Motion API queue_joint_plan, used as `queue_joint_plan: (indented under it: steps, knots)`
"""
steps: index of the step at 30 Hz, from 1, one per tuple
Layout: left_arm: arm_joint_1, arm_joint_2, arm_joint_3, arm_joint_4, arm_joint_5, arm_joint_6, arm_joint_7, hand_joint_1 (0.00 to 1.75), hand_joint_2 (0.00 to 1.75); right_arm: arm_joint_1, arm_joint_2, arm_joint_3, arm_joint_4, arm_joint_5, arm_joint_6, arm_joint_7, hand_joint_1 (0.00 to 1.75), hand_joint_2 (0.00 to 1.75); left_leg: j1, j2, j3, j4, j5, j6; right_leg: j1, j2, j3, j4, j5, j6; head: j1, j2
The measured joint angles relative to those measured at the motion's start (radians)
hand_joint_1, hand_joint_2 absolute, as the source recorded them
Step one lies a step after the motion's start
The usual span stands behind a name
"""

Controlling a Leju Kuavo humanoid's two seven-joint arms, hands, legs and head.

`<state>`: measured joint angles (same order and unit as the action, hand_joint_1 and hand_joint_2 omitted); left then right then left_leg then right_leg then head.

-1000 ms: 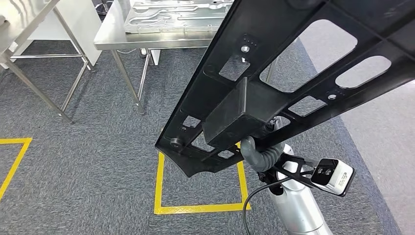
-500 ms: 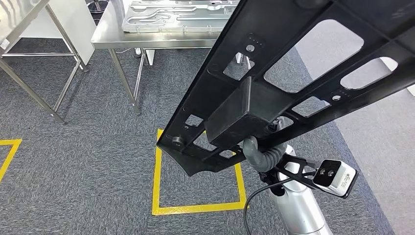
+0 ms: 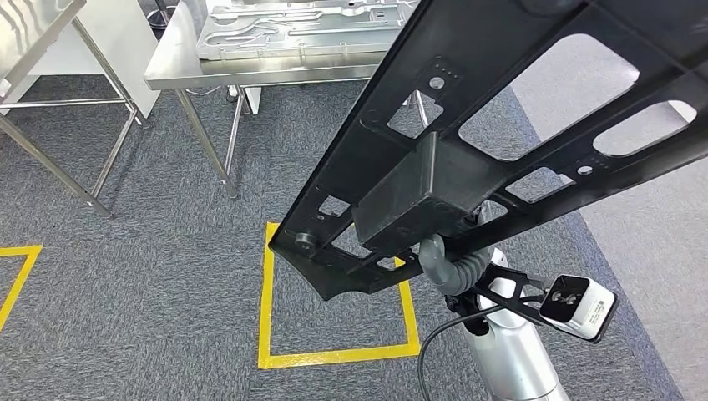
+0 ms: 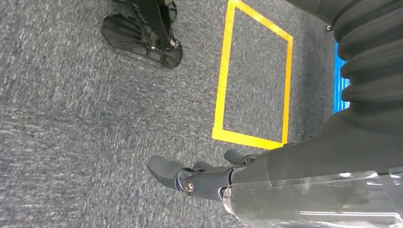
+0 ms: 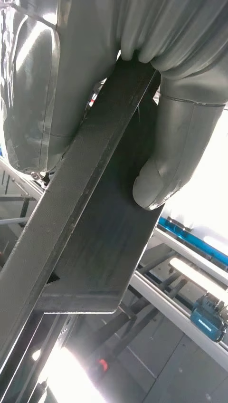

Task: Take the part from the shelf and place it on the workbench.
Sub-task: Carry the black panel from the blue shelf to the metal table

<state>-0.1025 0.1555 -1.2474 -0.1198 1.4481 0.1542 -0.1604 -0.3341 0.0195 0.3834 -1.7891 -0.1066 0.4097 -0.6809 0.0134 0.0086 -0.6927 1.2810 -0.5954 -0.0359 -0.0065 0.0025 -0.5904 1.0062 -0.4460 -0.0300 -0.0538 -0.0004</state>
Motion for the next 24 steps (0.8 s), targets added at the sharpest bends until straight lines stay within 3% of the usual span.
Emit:
queue_joint_plan:
  steps: [1, 2, 3, 5, 6, 10, 12, 14, 15, 16, 17, 19, 20, 21, 24]
  knots:
    - [0.0, 0.0, 0.0, 0.0, 0.0, 0.0, 0.0, 0.0, 1.75, 0.001, 0.0, 0.0, 0.0, 0.0, 0.0, 0.0, 1.75, 1.75, 0.0, 0.0, -0.003, 0.003, 0.011, 0.001, 0.001, 0.001, 0.001, 0.0, 0.0, 0.0, 0.0, 0.0]
    - [0.001, 0.0, 0.0, 0.0, 0.0, 0.0, 0.0, 0.0, 1.75, 0.001, 0.0, 0.0, 0.0, 0.0, 0.0, 0.0, 1.75, 1.75, 0.0, 0.0, 0.015, -0.037, 0.04, 0.003, 0.001, 0.002, 0.002, 0.0, -0.001, 0.001, 0.0, 0.0]
    - [0.001, 0.0, 0.0, 0.0, 0.0, 0.0, -0.001, 0.0, 1.75, 0.001, 0.0, 0.0, 0.0, 0.0, 0.0, 0.0, 1.75, 1.75, 0.0, -0.001, 0.048, -0.107, 0.079, 0.007, 0.002, 0.003, 0.005, 0.001, -0.002, 0.002, 0.0, 0.0]
    - [0.0, 0.002, 0.0, 0.0, 0.0, 0.0, -0.002, 0.0, 1.75, 0.001, 0.0, 0.0, -0.001, 0.0, -0.001, 0.0, 1.75, 1.75, -0.004, -0.003, 0.112, -0.238, 0.128, 0.019, 0.005, 0.004, 0.008, 0.001, -0.004, 0.008, 0.0, 0.0]
    - [-0.001, 0.003, -0.001, 0.0, 0.0, -0.001, -0.002, 0.0, 1.75, 0.002, 0.0, 0.0, -0.002, 0.0, -0.001, 0.0, 1.75, 1.75, -0.007, -0.004, 0.128, -0.272, 0.135, 0.025, 0.006, 0.004, 0.007, 0.002, -0.004, 0.013, 0.0, 0.0]
    - [-0.001, 0.004, -0.001, 0.0, 0.0, -0.001, -0.004, 0.0, 1.75, 0.004, 0.0, -0.002, -0.008, 0.0, -0.001, 0.0, 1.75, 1.75, -0.007, -0.003, 0.137, -0.294, 0.14, 0.047, 0.004, 0.004, 0.004, 0.012, -0.013, 0.036, 0.0, 0.0]
    - [-0.002, 0.003, -0.001, 0.0, 0.0, -0.002, -0.004, 0.0, 1.75, 0.005, -0.002, -0.003, -0.013, 0.0, -0.001, 0.0, 1.75, 1.75, -0.003, -0.001, 0.142, -0.302, 0.145, 0.057, 0.002, 0.003, -0.031, 0.09, -0.06, 0.045, 0.0, 0.0]
    - [-0.002, 0.003, -0.001, 0.0, 0.0, -0.002, -0.004, 0.0, 1.75, 0.009, -0.004, -0.004, -0.014, 0.0, -0.001, 0.0, 1.75, 1.75, -0.003, -0.001, 0.141, -0.302, 0.144, 0.061, 0.0, 0.003, -0.102, 0.226, -0.119, 0.052, 0.0, 0.0]
    - [-0.001, 0.002, -0.002, 0.0, 0.0, -0.002, -0.004, 0.0, 1.75, 0.012, -0.006, -0.004, -0.014, 0.0, -0.001, 0.0, 1.75, 1.75, -0.004, -0.001, 0.141, -0.302, 0.143, 0.061, -0.002, 0.003, -0.129, 0.274, -0.131, 0.055, 0.0, 0.0]
    - [-0.001, 0.002, -0.002, 0.0, 0.0, -0.002, -0.005, 0.0, 1.75, 0.014, -0.007, -0.005, -0.014, 0.0, -0.001, 0.0, 1.75, 1.75, -0.004, -0.001, 0.142, -0.302, 0.142, 0.061, -0.004, 0.003, -0.139, 0.288, -0.123, 0.057, 0.0, 0.0]
    - [-0.001, 0.002, -0.002, 0.0, 0.0, -0.002, -0.005, 0.0, 1.75, 0.015, -0.007, -0.005, -0.014, 0.0, -0.001, 0.0, 1.75, 1.75, -0.003, -0.001, 0.144, -0.301, 0.14, 0.059, -0.005, 0.002, -0.127, 0.257, -0.095, 0.057, 0.0, 0.0]
    - [-0.001, 0.002, -0.002, 0.0, 0.0, -0.004, -0.008, 0.0, 1.75, 0.015, -0.007, -0.005, -0.015, 0.0, -0.001, 0.0, 1.75, 1.75, -0.004, -0.002, 0.149, -0.296, 0.132, 0.053, -0.007, -0.002, -0.061, 0.118, -0.024, 0.053, 0.0, 0.0]
    - [-0.001, 0.002, -0.002, 0.0, 0.0, -0.005, -0.009, 0.0, 1.75, 0.015, -0.007, -0.006, -0.016, 0.0, -0.001, 0.0, 1.75, 1.75, -0.006, -0.002, 0.15, -0.292, 0.127, 0.048, -0.005, -0.004, -0.032, 0.057, -0.003, 0.049, 0.0, 0.0]
    - [-0.002, 0.002, -0.002, 0.0, 0.0, -0.005, -0.01, 0.0, 1.75, 0.017, -0.007, -0.006, -0.017, 0.0, 0.0, 0.0, 1.75, 1.75, -0.008, -0.002, 0.15, -0.289, 0.122, 0.042, -0.004, -0.005, -0.015, 0.021, 0.005, 0.044, 0.0, 0.0]
    - [-0.003, 0.002, -0.003, 0.0, 0.0, -0.005, -0.01, 0.0, 1.75, 0.023, -0.007, -0.007, -0.025, 0.0, 0.001, 0.0, 1.75, 1.75, -0.007, -0.001, 0.153, -0.289, 0.113, 0.024, 0.0, -0.002, -0.007, 0.004, -0.001, 0.024, 0.0, 0.0]
